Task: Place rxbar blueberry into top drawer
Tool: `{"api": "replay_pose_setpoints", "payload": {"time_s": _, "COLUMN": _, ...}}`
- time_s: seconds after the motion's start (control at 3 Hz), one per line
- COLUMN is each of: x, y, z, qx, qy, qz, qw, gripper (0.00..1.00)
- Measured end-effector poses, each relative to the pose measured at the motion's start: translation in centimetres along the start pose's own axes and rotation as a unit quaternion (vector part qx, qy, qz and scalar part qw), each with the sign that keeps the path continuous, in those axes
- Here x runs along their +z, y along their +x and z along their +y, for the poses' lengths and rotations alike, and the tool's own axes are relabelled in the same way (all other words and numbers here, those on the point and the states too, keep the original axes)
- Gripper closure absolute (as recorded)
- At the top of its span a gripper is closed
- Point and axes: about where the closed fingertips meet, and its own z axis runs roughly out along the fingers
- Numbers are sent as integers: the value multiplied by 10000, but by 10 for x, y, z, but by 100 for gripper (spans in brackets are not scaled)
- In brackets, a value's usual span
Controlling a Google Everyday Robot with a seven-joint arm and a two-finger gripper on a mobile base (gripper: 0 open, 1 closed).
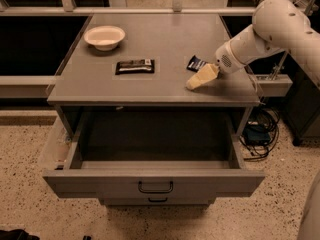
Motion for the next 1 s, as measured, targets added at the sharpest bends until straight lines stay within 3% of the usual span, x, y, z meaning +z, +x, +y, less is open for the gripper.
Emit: {"api": "replay_pose_setpoints", "payload": {"time_s": 1.0, "x": -16, "y": -13, "z": 1, "qx": -1, "qy": 0, "qz": 1, "qw": 10000, "gripper": 100}}
